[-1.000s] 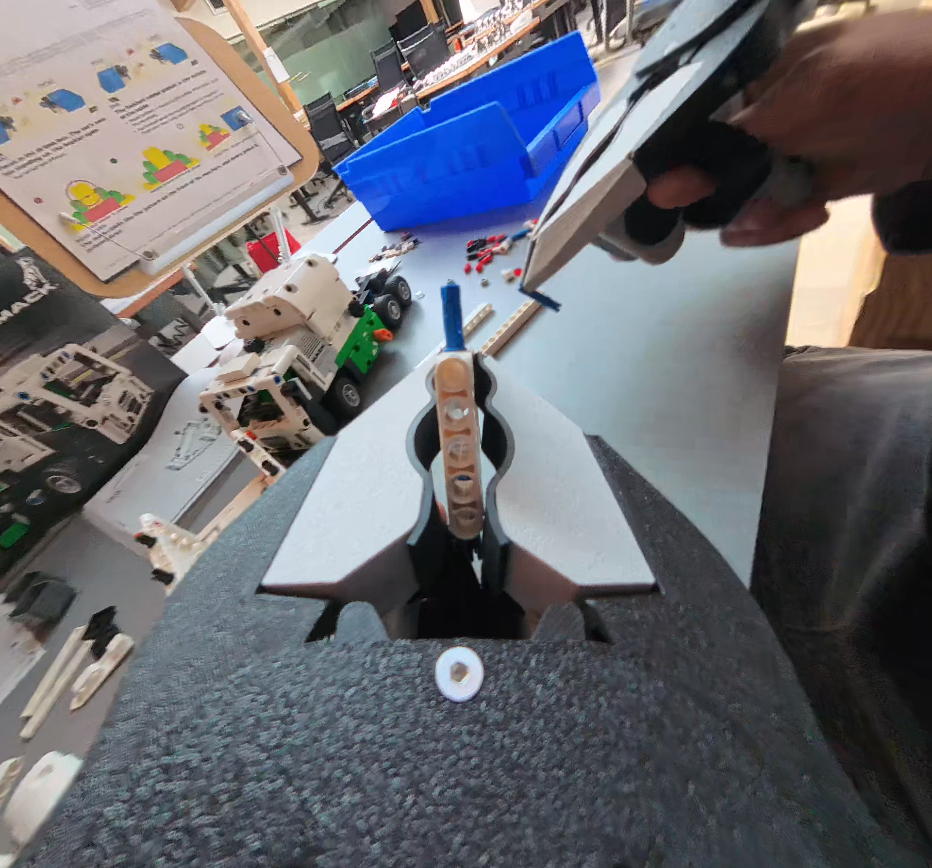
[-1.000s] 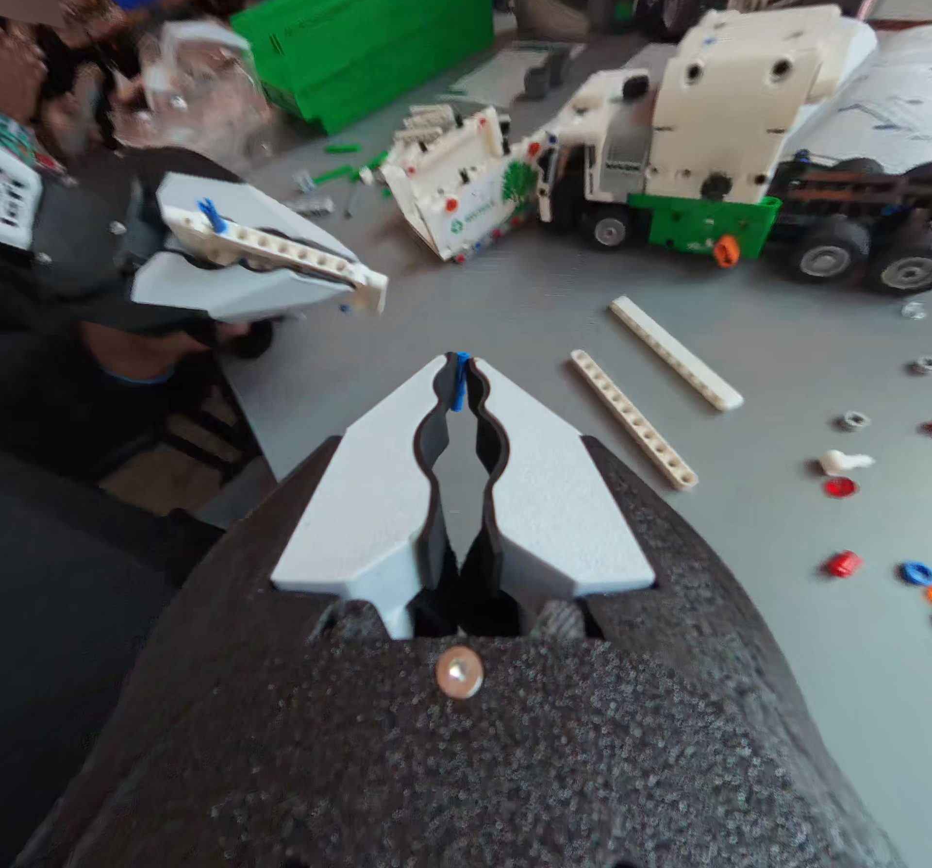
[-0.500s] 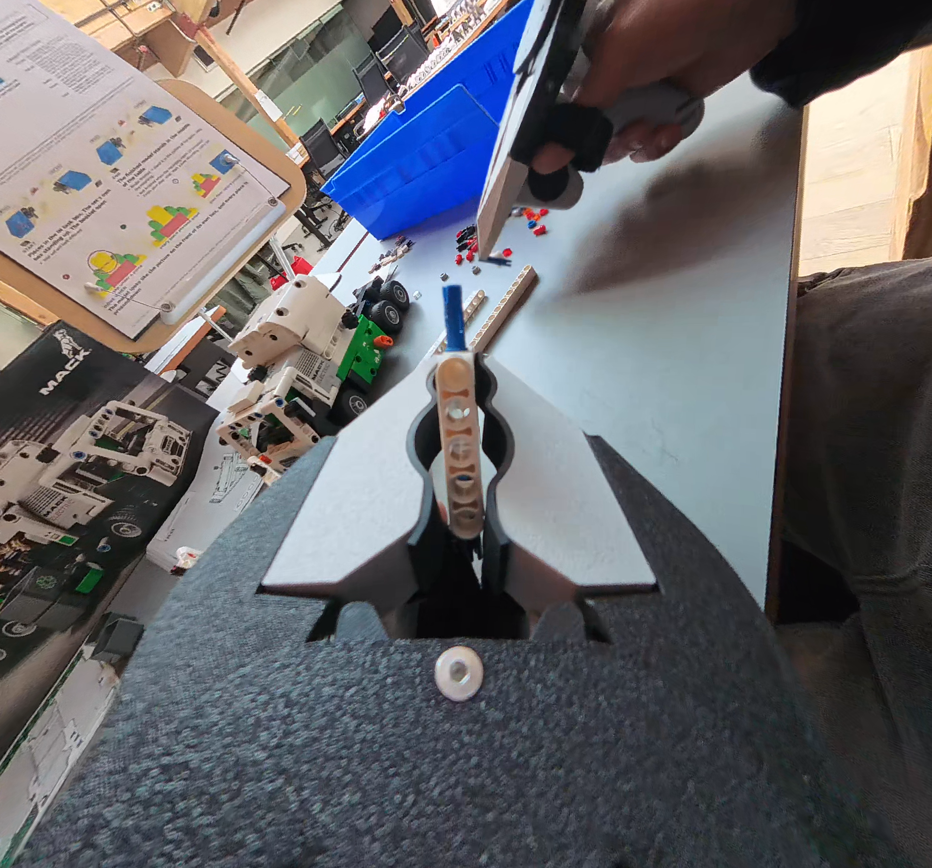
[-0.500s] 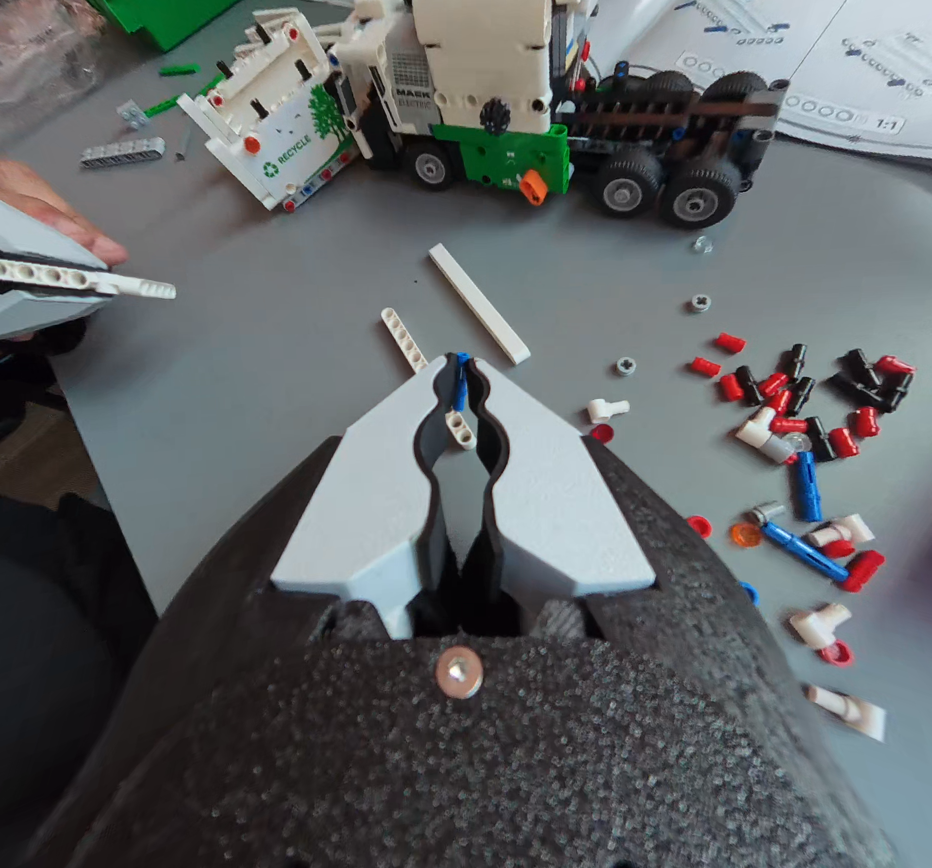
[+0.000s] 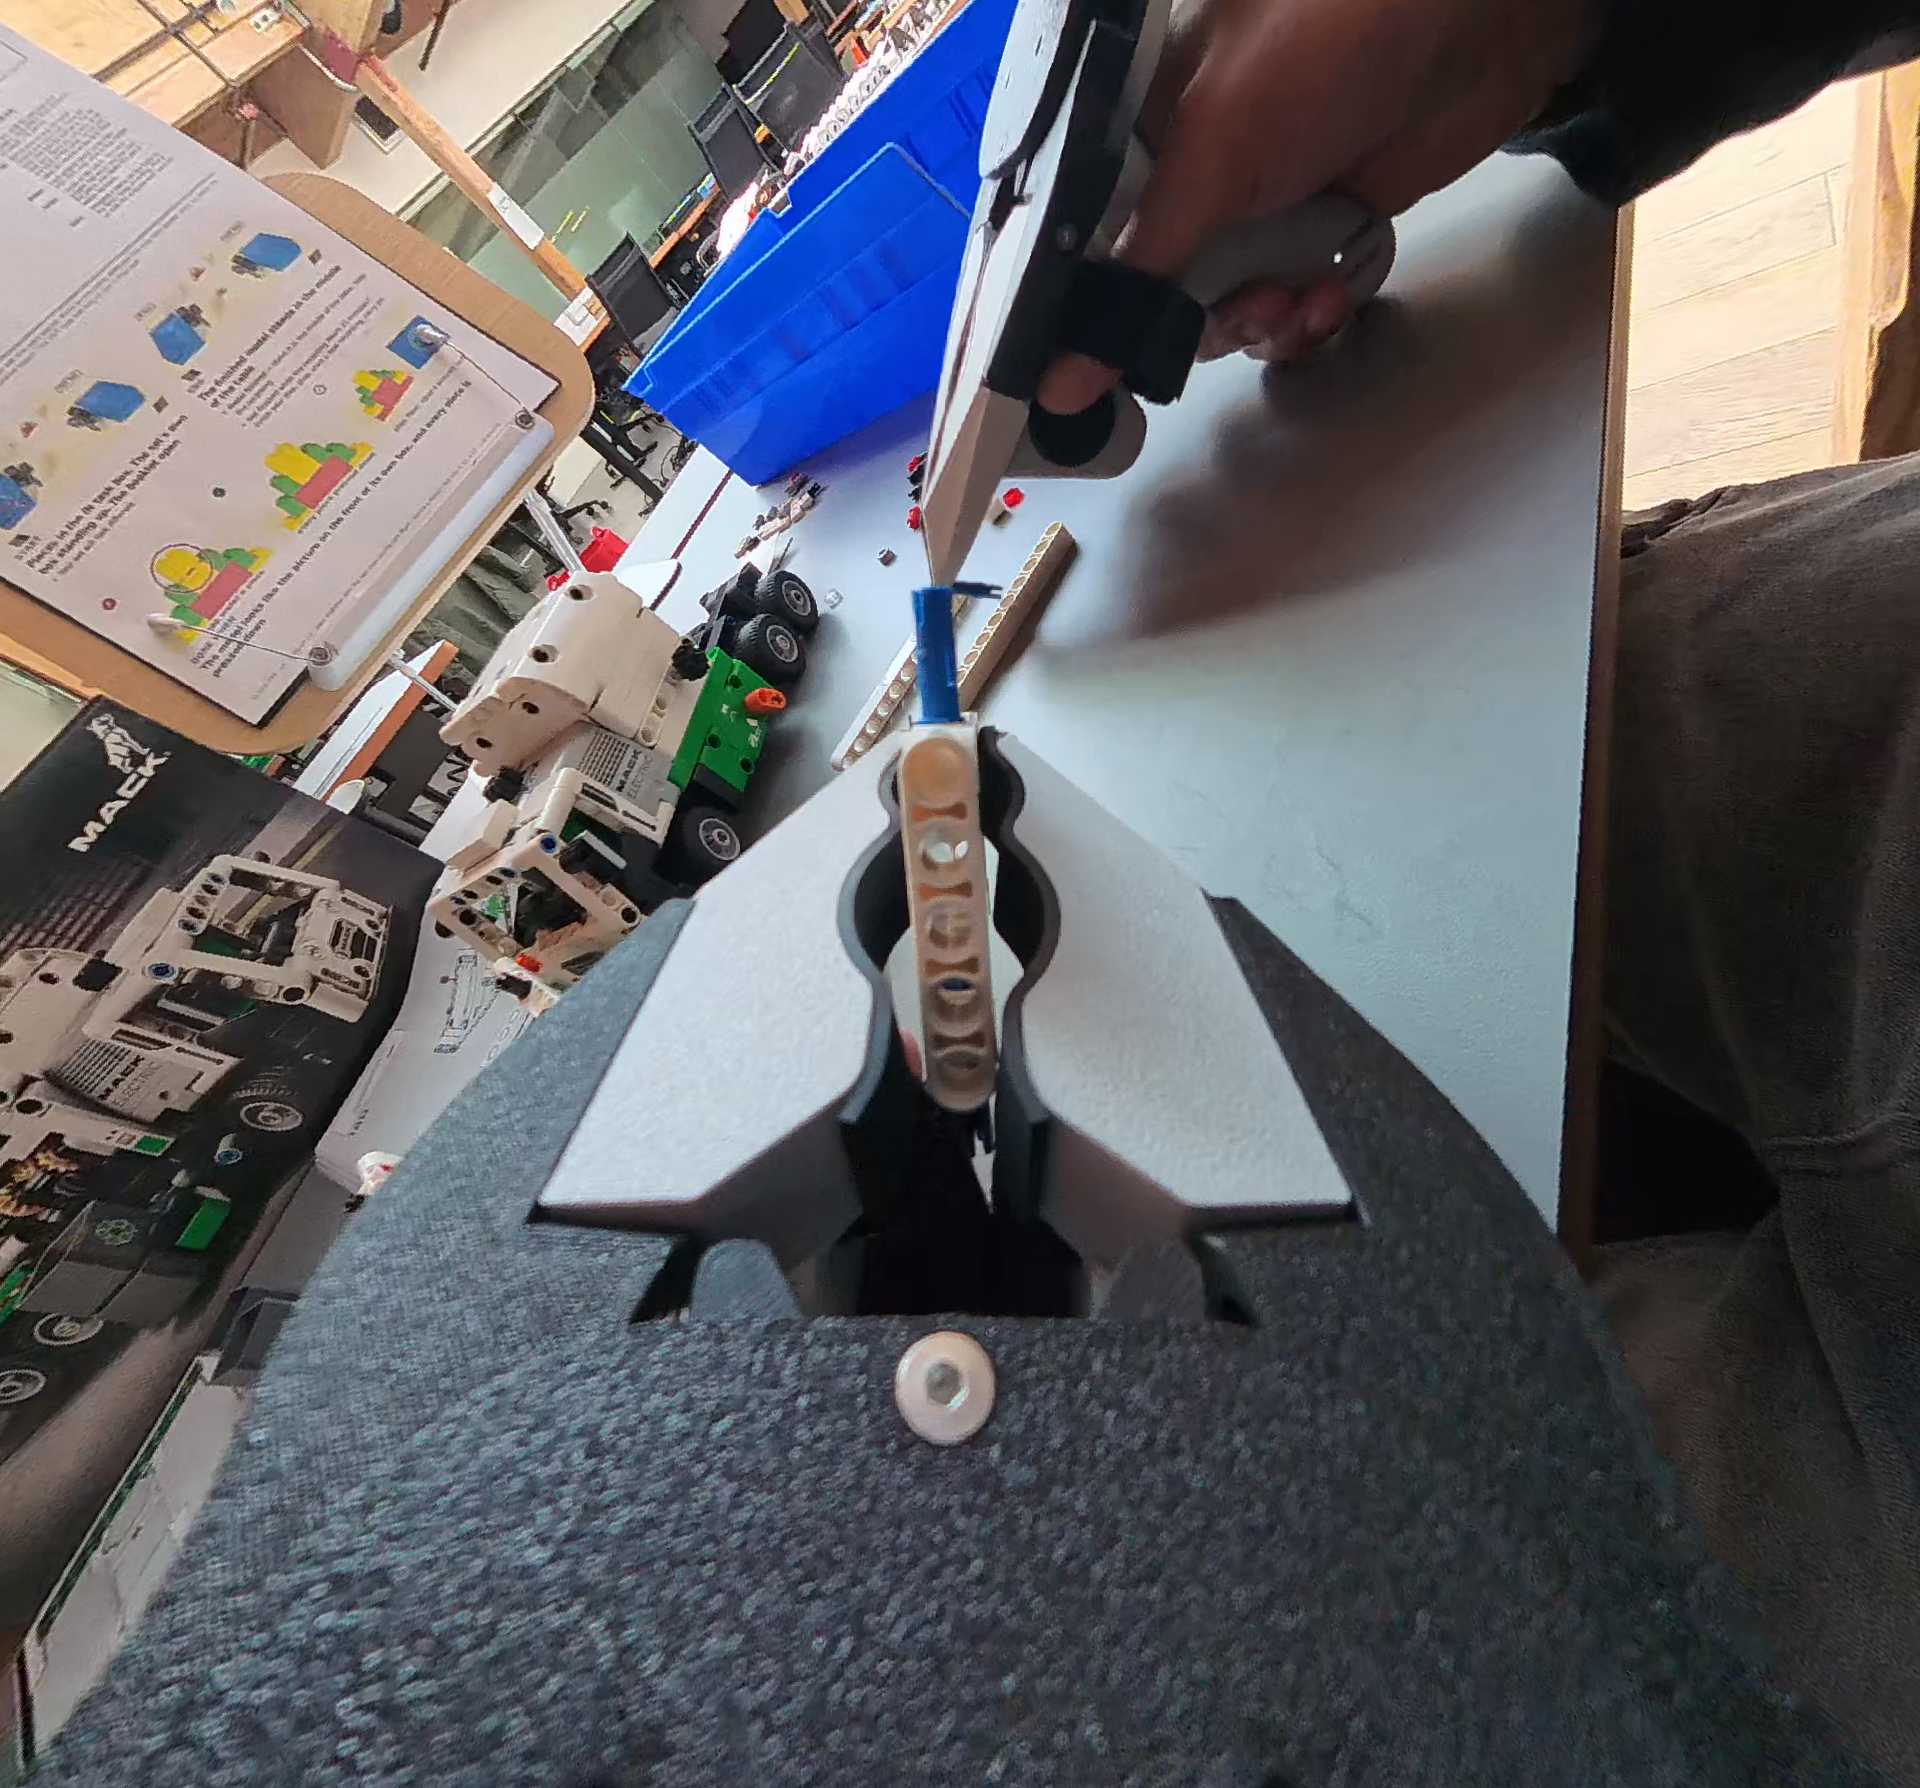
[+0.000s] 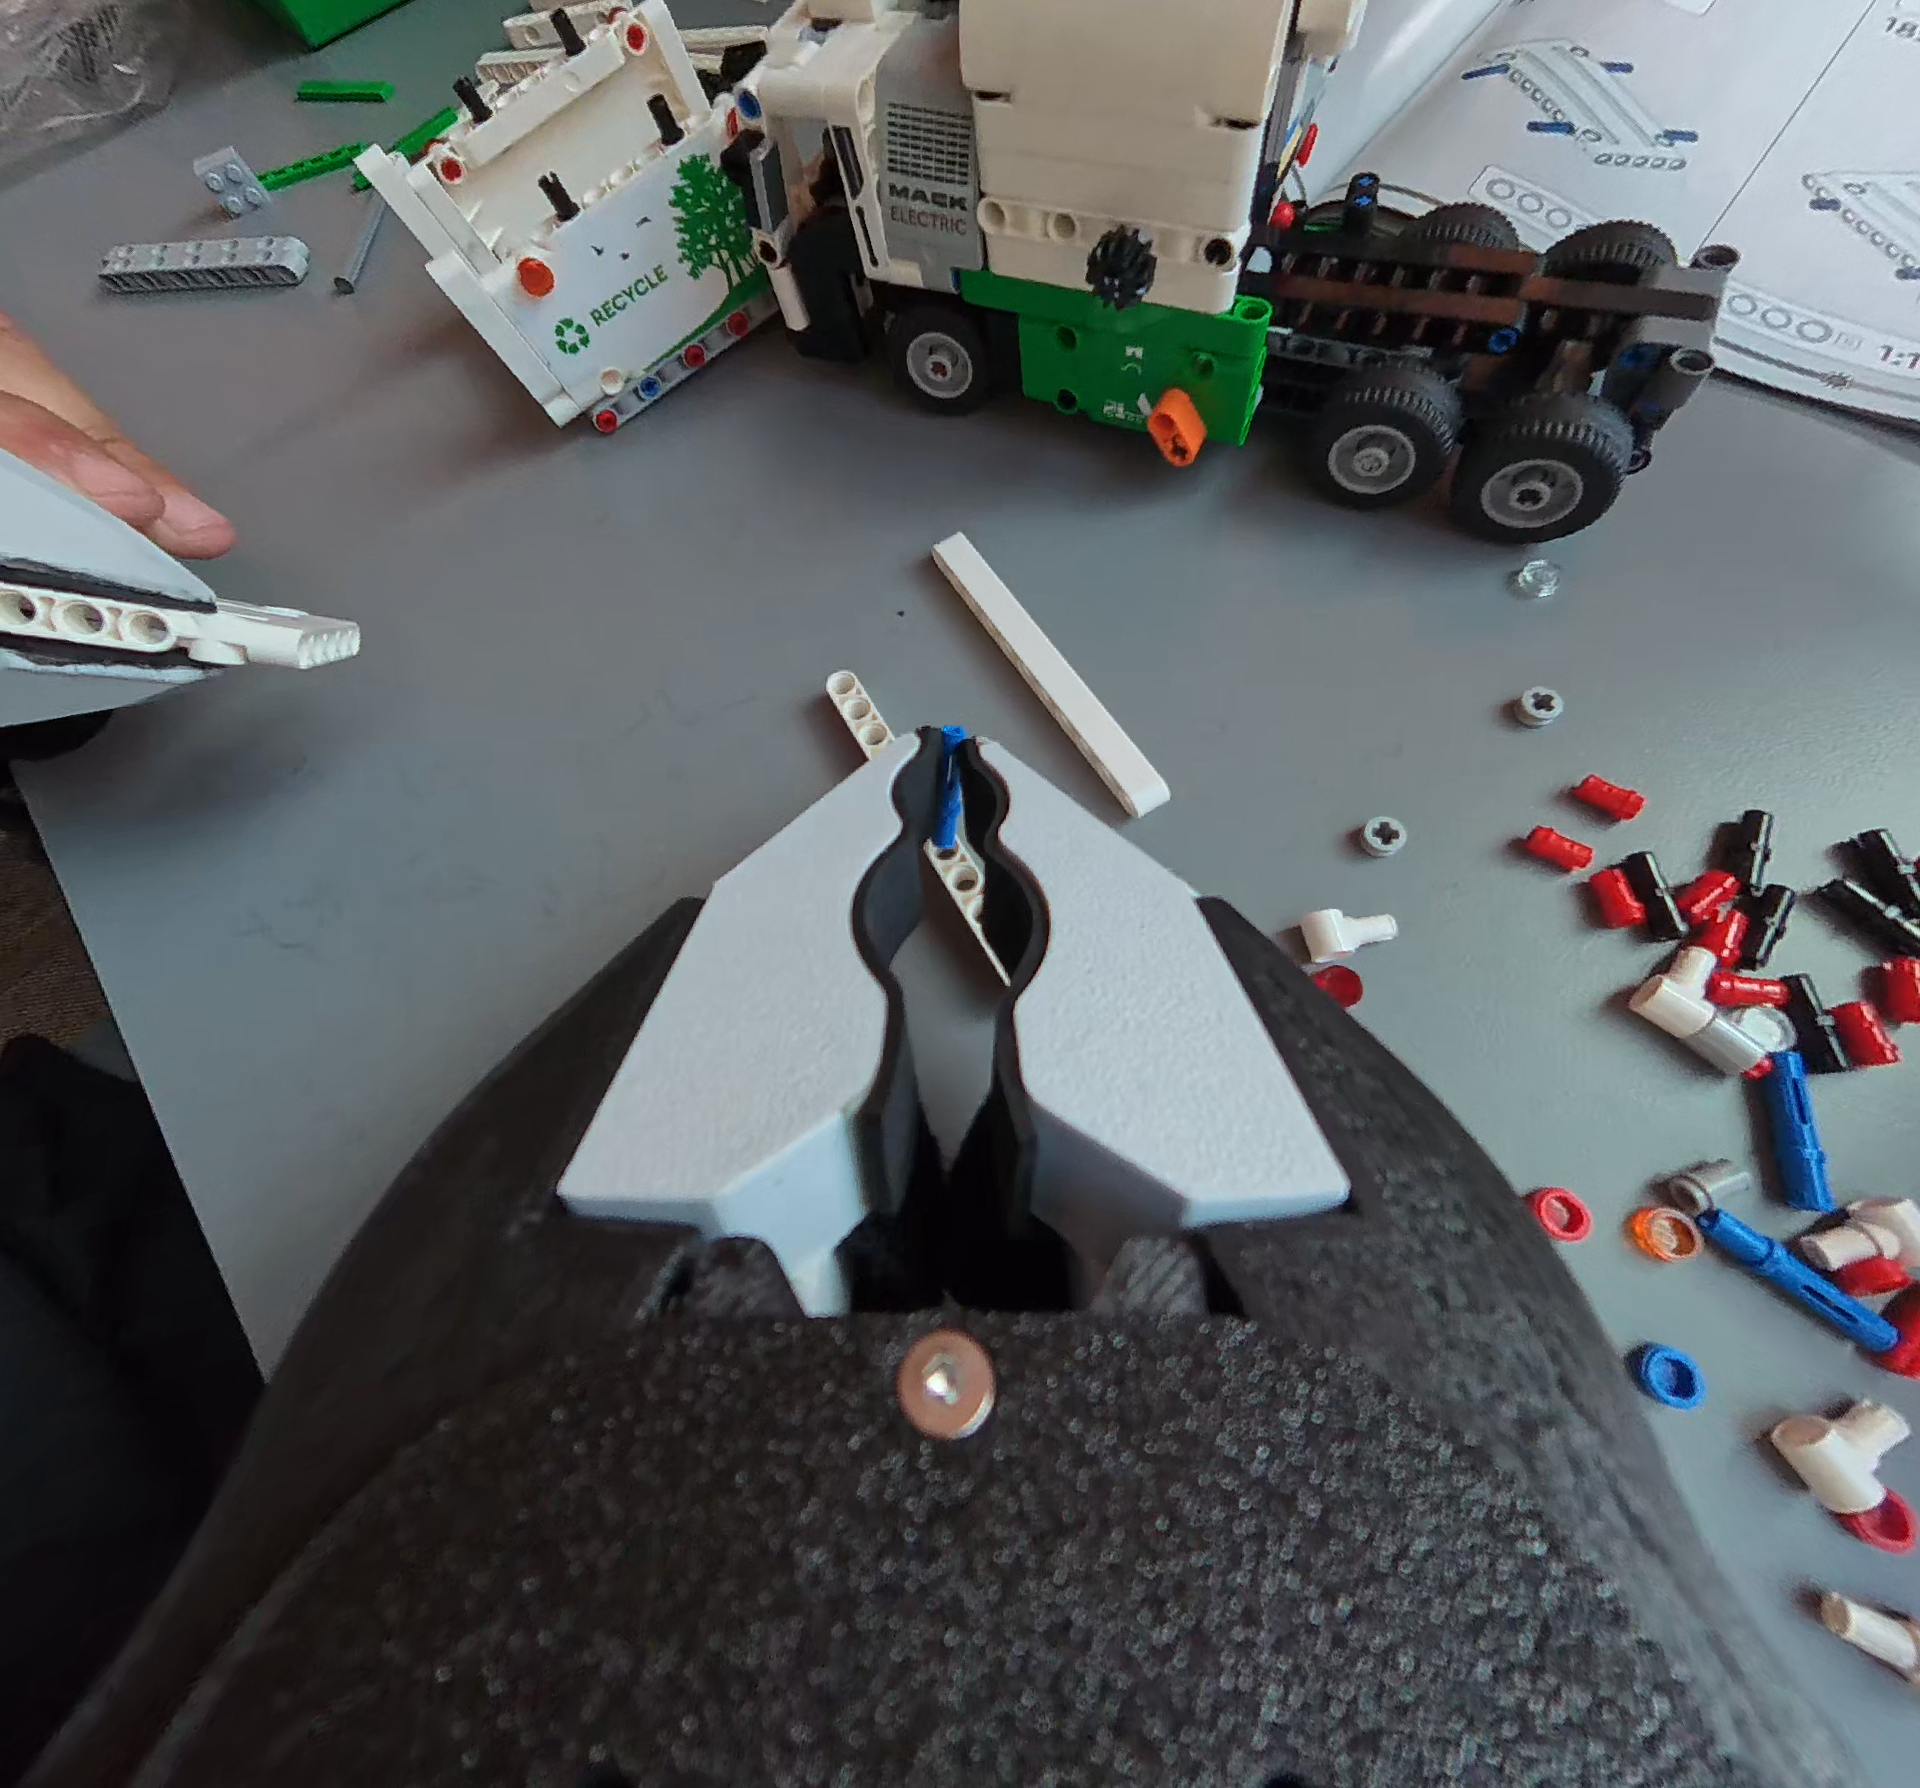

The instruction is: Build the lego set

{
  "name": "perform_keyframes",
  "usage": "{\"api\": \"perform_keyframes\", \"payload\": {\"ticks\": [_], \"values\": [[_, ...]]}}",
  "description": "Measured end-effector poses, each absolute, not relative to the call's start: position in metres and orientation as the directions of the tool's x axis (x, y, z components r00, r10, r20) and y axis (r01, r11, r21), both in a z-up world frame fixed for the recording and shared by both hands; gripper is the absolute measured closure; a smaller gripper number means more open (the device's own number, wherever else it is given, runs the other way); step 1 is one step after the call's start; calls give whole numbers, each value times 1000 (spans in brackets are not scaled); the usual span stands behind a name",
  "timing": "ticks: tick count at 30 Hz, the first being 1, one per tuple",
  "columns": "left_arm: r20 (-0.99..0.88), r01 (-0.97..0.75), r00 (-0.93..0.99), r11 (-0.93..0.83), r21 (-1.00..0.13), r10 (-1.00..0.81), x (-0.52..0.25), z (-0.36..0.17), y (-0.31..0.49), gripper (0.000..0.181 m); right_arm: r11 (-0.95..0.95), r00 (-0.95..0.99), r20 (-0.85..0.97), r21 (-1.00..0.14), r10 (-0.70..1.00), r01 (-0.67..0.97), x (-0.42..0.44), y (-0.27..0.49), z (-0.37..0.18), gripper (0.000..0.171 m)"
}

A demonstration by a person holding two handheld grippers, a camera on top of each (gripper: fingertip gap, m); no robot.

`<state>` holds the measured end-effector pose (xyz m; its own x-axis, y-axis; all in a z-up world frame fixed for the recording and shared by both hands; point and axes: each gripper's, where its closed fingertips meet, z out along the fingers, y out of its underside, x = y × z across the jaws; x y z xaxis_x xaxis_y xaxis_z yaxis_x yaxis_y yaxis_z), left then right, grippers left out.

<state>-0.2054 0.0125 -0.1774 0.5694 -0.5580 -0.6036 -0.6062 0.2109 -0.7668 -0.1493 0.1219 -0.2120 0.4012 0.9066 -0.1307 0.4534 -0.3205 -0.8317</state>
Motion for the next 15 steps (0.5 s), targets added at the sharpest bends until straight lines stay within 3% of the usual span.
{"api": "perform_keyframes", "payload": {"ticks": [11, 15], "values": [[-612, -614, 562, 215, -759, -557, -204, -179, 12, 176, -317, 391, -118, -807, 913, 498, -149, 118, -219, 169], [-615, -619, 558, 214, -756, -558, -204, -179, 12, 176, -263, 301, -107, -798, 948, 543, -153, 104, -216, 169]]}}
